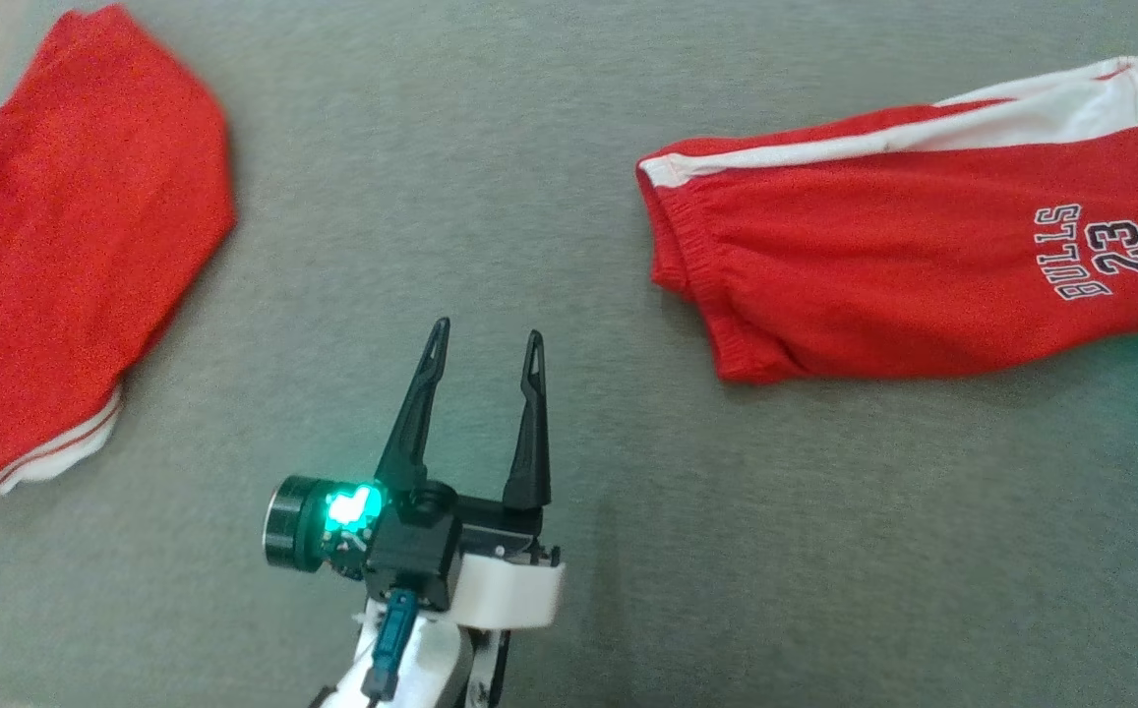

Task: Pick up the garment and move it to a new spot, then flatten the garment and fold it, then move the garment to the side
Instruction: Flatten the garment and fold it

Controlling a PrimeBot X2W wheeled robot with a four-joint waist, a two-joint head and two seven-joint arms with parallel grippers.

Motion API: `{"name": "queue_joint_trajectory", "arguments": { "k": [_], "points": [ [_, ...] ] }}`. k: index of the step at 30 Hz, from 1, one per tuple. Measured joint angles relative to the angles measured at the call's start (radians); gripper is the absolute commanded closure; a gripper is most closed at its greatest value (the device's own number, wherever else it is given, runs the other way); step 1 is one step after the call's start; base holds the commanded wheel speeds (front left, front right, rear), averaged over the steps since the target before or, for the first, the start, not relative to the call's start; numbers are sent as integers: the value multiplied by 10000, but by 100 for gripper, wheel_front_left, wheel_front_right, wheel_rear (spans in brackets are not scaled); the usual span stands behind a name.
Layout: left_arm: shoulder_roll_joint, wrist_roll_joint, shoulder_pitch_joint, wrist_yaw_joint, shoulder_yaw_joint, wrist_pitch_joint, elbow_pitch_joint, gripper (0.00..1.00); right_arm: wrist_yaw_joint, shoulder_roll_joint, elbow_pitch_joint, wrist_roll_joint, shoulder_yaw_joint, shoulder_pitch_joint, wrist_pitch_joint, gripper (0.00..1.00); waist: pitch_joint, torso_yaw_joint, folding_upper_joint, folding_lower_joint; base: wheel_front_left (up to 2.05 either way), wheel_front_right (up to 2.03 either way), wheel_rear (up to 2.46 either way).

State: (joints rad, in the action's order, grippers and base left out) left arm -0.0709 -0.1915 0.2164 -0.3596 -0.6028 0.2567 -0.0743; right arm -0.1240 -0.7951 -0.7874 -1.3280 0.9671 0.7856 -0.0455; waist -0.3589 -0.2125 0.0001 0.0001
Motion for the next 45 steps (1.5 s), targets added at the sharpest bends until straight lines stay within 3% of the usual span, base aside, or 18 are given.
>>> {"name": "queue_joint_trajectory", "arguments": {
  "k": [9,14,24,29,34,35,36,39,45],
  "points": [
    [-2,270,5,355,272,2,-180,0,0,-895,-290,6,169,-289,-591,100,278,1513,0,-1,0,0,0],
    [0,284,19,533,347,0,-376,0,0,-863,-153,163,163,-57,-1195,100,355,2030,0,0,0,0,0],
    [21,249,-154,796,560,0,-525,0,0,-798,2405,782,247,400,-1850,100,1043,2093,0,-1,0,0,0],
    [29,249,-595,886,593,0,-525,0,0,-226,3373,1778,767,418,-1779,100,1275,1943,0,-2,0,0,0],
    [50,249,-610,965,600,0,-516,0,0,1317,3745,2429,1592,419,-1250,100,1284,1725,0,-1,0,0,0],
    [56,242,-608,974,598,0,-516,0,0,1622,3731,2506,1710,398,-1200,73,1283,1675,0,-1,0,0,0],
    [67,219,-608,1014,596,0,-520,0,0,1883,3689,2566,1824,357,-1197,0,1288,1622,0,-1,0,0,0],
    [96,192,-610,1043,600,0,-512,0,0,2293,3680,2696,1912,-14,-1290,0,1351,1483,0,-1,0,0,0],
    [138,67,-895,1005,731,0,-345,0,0,1728,3726,3127,560,-1447,-1962,0,1626,1410,0,-2,0,0,0]
  ]
}}
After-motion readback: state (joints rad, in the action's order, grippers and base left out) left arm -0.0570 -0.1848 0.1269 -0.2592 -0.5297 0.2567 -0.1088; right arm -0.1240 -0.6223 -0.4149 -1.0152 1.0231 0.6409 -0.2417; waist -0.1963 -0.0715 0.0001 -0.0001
